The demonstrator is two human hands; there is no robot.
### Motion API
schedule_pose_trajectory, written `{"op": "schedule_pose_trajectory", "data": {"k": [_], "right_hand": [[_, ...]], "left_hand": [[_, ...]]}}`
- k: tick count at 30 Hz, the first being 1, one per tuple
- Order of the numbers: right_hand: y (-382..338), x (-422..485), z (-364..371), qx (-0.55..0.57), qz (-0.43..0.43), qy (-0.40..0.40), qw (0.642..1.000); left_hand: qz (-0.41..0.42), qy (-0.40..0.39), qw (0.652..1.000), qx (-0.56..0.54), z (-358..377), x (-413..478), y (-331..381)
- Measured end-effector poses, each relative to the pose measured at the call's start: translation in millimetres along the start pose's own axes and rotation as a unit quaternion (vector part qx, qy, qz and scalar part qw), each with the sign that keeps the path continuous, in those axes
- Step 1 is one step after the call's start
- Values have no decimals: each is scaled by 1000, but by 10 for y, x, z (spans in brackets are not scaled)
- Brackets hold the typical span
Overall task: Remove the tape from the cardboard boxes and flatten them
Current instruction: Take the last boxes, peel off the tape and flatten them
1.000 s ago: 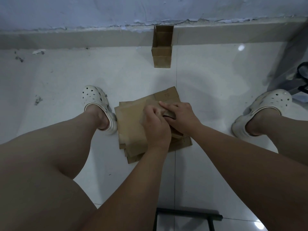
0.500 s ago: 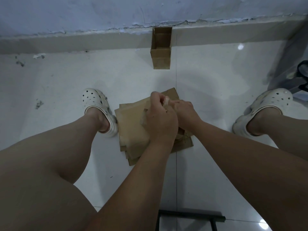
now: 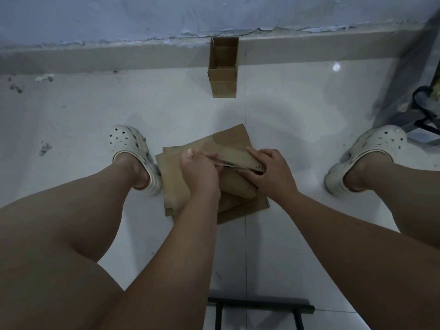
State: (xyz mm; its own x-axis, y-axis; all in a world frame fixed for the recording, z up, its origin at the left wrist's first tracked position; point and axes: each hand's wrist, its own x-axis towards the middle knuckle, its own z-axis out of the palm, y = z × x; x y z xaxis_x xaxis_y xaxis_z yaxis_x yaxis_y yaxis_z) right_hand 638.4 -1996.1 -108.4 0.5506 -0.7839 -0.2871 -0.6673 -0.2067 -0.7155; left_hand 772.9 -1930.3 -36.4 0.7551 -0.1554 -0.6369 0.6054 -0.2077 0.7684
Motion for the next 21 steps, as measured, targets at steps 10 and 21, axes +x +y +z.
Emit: {"op": "schedule_pose_trajectory", "data": {"k": [10, 21], "right_hand": [[63, -21, 96, -91, -32, -8, 995], [-66, -92, -24, -46, -33, 62, 996]], "left_hand": [[135, -76, 981, 118, 182, -377, 171], [272, -425, 798, 329, 225, -662, 286]]}}
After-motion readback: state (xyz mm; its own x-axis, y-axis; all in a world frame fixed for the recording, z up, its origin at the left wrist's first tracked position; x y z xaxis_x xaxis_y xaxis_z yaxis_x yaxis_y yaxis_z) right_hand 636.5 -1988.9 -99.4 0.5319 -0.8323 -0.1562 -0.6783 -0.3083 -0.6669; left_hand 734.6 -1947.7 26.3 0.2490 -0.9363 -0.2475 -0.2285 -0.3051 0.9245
